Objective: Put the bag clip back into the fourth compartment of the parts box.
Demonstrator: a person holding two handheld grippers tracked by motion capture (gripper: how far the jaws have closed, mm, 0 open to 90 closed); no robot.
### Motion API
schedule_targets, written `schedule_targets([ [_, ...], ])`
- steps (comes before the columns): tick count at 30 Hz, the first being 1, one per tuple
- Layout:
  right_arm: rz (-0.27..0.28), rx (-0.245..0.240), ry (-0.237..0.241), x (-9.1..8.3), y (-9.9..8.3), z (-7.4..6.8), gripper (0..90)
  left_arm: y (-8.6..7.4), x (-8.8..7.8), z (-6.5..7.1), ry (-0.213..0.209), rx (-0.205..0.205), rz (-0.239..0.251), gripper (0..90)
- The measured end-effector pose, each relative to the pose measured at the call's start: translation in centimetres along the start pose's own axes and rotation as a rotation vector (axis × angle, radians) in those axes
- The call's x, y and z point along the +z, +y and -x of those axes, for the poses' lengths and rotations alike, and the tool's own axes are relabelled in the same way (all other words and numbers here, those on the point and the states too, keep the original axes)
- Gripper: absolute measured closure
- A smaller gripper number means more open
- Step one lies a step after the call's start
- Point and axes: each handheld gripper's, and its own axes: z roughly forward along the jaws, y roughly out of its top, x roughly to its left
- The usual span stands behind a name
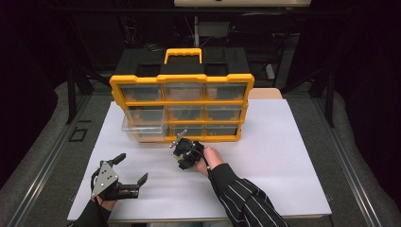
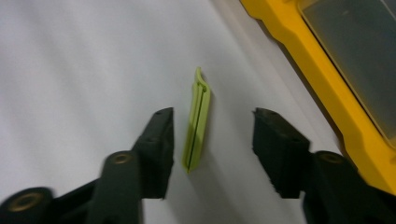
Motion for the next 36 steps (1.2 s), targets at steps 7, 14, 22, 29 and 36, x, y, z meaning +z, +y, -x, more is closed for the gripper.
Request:
schedule_targets([
  [7, -0.053, 0.023, 0.008, 1.6, 0.6, -0.3, 68.2, 0.0, 0.0, 0.0, -0.001, 0.001, 0.001, 0.0],
  [14, -0.064, 0.054, 0.018, 2.0, 0.6, -0.2, 75.7, 0.0, 0.0, 0.0, -0.003, 0.001, 0.001, 0.0],
  [22, -0.057, 0.119, 0.046, 2.3, 0.3, 0.1, 79.5, 0.0, 0.0, 0.0, -0.001, 0.005, 0.001, 0.0],
  [29, -0.054, 0.180, 0.054, 2.1, 0.3, 0.4, 80.2, 0.0, 0.0, 0.0, 0.000, 0.005, 0.000, 0.0],
  [36, -0.023, 0.234, 0.077, 1.3, 0.5, 1.0, 80.2, 0.1, -0.1, 0.1, 0.001, 0.006, -0.003, 0.0],
])
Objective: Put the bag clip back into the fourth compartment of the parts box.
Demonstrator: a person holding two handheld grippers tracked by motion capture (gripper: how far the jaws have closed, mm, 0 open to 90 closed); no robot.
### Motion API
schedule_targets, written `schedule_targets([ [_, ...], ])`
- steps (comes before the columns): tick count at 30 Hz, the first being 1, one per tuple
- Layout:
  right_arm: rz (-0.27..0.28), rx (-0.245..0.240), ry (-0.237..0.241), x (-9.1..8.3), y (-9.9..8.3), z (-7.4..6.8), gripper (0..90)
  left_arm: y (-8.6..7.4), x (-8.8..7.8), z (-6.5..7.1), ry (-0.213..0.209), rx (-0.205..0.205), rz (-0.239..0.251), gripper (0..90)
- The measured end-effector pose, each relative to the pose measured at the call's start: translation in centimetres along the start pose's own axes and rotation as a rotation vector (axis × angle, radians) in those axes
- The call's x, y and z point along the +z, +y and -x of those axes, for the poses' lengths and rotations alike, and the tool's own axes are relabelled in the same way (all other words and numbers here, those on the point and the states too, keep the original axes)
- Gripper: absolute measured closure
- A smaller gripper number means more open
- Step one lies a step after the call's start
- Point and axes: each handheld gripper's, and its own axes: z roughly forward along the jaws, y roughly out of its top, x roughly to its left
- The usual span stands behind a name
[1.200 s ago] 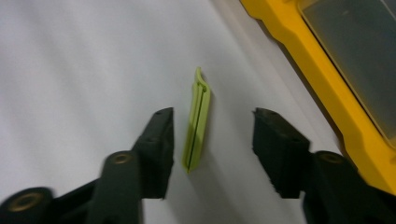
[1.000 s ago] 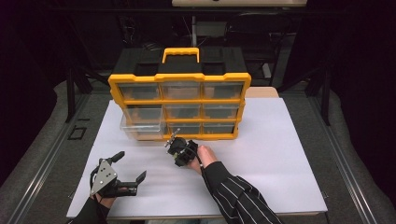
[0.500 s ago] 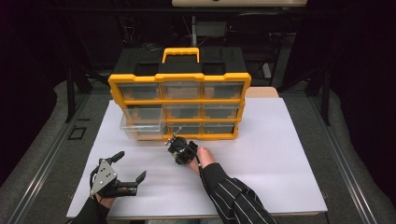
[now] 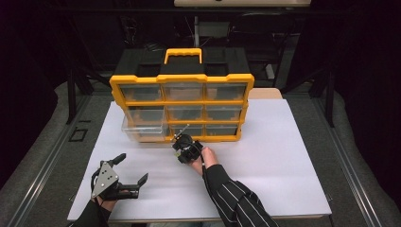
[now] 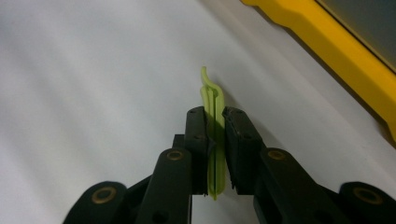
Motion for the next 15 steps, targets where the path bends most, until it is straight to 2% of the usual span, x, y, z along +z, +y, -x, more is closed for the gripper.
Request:
schedule_targets([
  [1, -0.011, -0.012, -0.032, -0.1, 0.0, 0.1, 80.2, 0.0, 0.0, 0.0, 0.001, 0.001, 0.000, 0.0],
  [2, -0.013, -0.011, -0.034, -0.3, 0.0, 0.1, 80.2, 0.0, 0.0, 0.0, 0.001, 0.001, 0.000, 0.0],
  [4, -0.004, -0.013, -0.017, -0.4, 0.0, 0.2, 80.2, 0.0, 0.0, 0.0, -0.001, 0.000, 0.001, 0.0],
  [5, -0.010, -0.018, -0.035, -0.6, 0.0, 0.2, 80.2, 0.0, 0.0, 0.0, -0.001, 0.002, 0.000, 0.0],
  [10, 0.004, -0.018, -0.013, -1.0, 0.0, 0.5, 80.2, 0.0, 0.1, 0.0, -0.002, 0.004, -0.003, 0.0],
  [15, 0.008, -0.016, -0.022, -1.3, -0.1, 0.8, 80.2, -0.1, 0.1, 0.0, 0.000, 0.004, -0.006, 0.0],
])
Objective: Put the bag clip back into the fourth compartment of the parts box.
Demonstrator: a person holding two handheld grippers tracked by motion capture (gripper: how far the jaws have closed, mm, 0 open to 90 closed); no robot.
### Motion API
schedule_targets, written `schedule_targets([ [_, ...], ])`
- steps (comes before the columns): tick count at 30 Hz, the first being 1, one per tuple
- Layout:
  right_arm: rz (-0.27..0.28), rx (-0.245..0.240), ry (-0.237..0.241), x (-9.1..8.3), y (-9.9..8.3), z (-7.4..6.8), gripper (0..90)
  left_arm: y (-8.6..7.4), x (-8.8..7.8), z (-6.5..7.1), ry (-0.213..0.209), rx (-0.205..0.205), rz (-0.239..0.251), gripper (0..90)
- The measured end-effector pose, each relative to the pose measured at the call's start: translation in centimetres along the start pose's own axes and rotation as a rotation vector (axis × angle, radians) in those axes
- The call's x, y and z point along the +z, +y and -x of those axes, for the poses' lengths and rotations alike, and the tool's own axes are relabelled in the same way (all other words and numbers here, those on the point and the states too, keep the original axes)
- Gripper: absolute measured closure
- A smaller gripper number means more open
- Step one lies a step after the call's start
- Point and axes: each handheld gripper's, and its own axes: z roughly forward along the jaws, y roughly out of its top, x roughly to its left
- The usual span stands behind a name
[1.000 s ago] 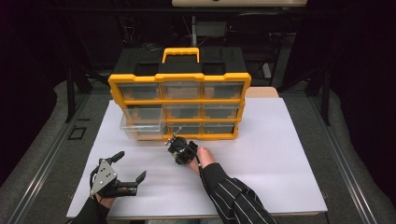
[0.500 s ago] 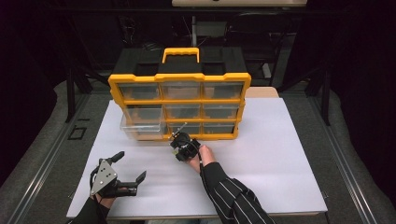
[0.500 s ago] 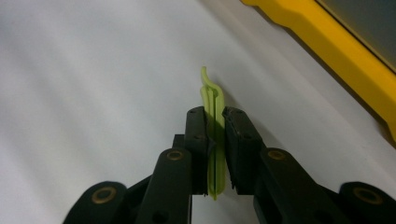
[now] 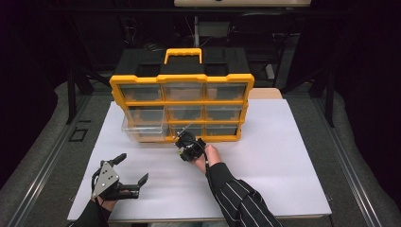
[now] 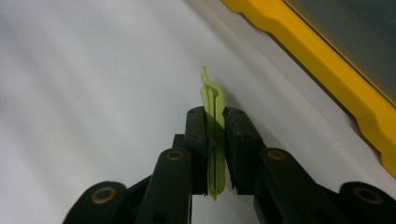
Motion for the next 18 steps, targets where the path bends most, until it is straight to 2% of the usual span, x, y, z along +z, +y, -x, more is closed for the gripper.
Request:
schedule_targets([
  [4, 0.007, 0.016, 0.006, -0.4, -0.1, 0.3, 80.1, -0.1, -0.1, 0.0, 0.003, 0.001, -0.001, 0.1],
  [18, 0.031, 0.014, 0.002, -1.6, -0.3, 0.9, 80.2, -0.1, 0.0, -0.1, 0.004, 0.005, -0.006, 0.1],
])
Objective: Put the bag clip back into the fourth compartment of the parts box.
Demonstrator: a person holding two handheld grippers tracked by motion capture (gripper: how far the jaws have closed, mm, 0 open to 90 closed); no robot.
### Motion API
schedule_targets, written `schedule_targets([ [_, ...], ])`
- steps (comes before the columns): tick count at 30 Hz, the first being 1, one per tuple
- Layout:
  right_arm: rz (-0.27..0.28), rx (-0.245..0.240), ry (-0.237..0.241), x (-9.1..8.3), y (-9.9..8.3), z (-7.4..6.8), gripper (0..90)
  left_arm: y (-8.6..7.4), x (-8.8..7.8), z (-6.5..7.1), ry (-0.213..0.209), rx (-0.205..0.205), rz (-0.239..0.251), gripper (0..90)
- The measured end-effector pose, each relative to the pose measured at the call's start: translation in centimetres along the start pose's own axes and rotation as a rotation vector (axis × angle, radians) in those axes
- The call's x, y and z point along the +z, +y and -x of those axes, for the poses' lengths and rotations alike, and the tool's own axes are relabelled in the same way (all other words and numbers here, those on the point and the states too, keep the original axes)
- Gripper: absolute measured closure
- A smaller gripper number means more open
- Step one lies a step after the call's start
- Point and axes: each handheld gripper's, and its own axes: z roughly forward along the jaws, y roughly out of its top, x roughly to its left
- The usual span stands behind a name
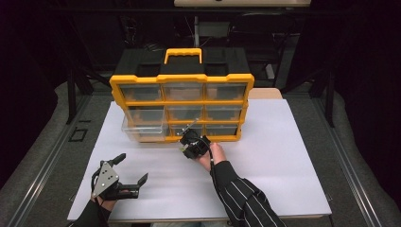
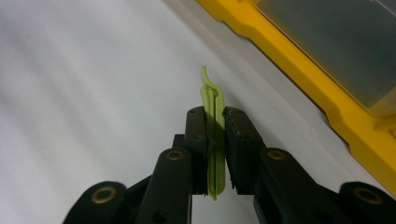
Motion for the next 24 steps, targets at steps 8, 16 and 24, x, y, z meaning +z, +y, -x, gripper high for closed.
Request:
schedule_targets([
  [8, 0.018, -0.002, -0.002, -1.0, 0.0, 0.2, 80.2, 0.1, 0.1, 0.1, -0.005, 0.006, -0.001, 0.1],
  [16, 0.032, -0.013, -0.004, -2.0, 0.2, 0.3, 80.2, 0.1, 0.1, 0.1, -0.002, 0.007, -0.001, 0.1],
  [24, 0.043, -0.020, 0.006, -2.8, 0.3, 0.6, 80.3, 0.0, 0.1, 0.1, 0.002, 0.004, -0.005, 0.1],
])
